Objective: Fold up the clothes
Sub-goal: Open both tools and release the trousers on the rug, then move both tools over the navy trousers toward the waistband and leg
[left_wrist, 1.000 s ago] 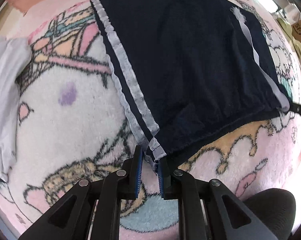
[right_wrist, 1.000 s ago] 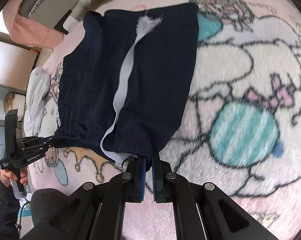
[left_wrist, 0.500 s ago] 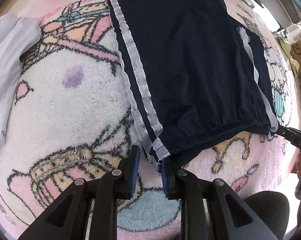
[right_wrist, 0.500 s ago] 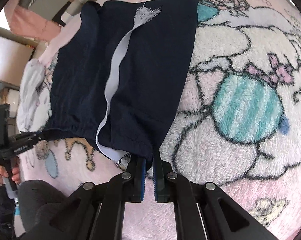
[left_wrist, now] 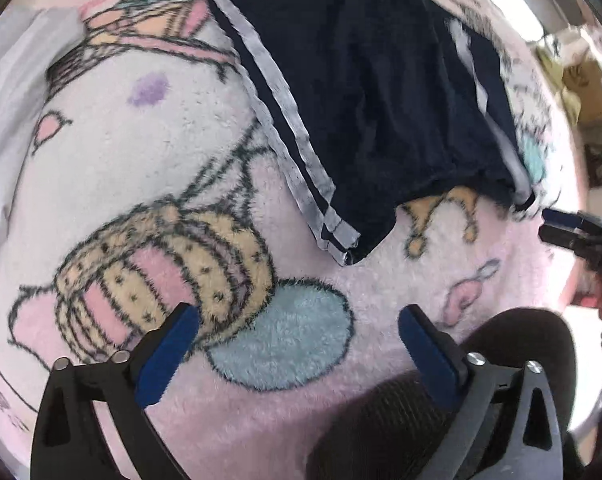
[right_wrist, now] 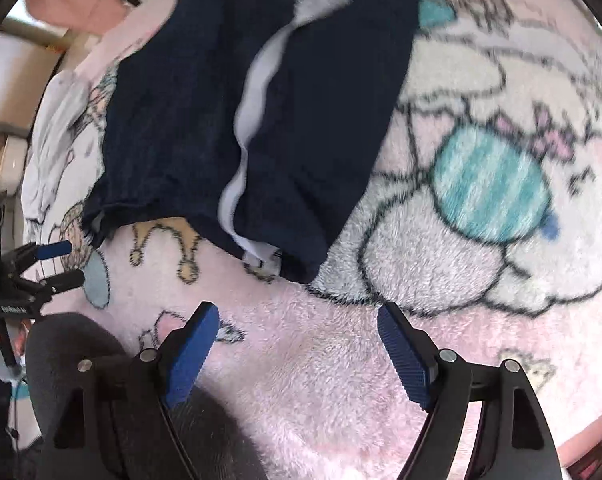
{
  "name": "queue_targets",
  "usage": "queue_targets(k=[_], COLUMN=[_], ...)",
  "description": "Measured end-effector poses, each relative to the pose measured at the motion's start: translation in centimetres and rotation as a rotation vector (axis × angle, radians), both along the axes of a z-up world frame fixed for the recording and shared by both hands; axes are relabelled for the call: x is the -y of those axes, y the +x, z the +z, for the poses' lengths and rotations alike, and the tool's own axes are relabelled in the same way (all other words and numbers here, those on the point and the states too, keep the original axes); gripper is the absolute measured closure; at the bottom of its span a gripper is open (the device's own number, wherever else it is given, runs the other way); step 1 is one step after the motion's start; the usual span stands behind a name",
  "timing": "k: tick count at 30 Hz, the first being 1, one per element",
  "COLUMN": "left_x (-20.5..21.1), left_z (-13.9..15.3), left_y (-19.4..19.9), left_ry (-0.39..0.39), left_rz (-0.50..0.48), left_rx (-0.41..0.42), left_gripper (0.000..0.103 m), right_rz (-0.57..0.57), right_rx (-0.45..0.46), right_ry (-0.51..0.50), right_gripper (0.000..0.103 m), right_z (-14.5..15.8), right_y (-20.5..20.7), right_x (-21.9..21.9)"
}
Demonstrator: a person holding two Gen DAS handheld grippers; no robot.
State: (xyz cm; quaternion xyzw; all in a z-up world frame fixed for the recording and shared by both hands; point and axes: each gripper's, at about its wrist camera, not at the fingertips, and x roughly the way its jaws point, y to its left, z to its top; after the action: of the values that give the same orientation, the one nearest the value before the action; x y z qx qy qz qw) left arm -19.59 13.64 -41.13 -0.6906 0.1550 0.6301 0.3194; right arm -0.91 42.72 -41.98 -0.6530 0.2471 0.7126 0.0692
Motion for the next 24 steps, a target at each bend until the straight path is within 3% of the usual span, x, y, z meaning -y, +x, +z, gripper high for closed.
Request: queue_targets(k=[14, 24], left_x=[2.6, 3.0], left_z=[5.5, 5.5], left_y=[-5.0, -9.3], left_ry=[0.170, 0.203], left_rz=[0.225, 0.390], left_rx=[-0.094, -0.113], left_gripper=[0.000, 0.000], right_rz=[-0.015, -0.197], right_rx=[-0.156, -0.210], right_ry=[0.105, 0.104], right_gripper=[0.021, 0.021], right_z=[7.2, 7.9], right_y=[-0.7, -2.3], right_x=[0.1, -5.5])
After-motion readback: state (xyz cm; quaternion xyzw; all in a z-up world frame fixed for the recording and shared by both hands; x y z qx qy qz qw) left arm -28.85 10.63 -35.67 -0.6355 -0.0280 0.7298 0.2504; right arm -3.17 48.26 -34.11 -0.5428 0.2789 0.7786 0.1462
